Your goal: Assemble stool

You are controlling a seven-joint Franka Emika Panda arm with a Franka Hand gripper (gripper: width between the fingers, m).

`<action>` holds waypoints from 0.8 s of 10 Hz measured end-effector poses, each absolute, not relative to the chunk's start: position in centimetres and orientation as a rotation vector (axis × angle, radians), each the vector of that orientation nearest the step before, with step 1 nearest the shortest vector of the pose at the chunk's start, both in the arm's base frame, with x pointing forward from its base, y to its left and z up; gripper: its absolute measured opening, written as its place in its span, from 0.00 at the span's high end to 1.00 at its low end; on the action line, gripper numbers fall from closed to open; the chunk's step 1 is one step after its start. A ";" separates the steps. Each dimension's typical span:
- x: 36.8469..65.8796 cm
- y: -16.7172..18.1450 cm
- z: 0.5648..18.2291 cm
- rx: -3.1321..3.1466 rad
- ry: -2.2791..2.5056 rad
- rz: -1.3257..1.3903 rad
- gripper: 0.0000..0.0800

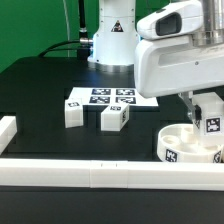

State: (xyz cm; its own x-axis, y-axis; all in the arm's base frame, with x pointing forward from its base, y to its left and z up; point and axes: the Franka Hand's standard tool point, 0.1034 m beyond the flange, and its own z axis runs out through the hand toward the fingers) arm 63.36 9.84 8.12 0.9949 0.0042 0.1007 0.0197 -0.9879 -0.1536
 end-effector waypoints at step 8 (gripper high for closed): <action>63.7 8.7 8.1 -2.910 0.642 -0.119 0.57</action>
Offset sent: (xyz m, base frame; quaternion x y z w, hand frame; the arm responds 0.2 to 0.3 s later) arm -0.0029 0.0071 -0.0053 0.0034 -0.0019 0.2419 0.9703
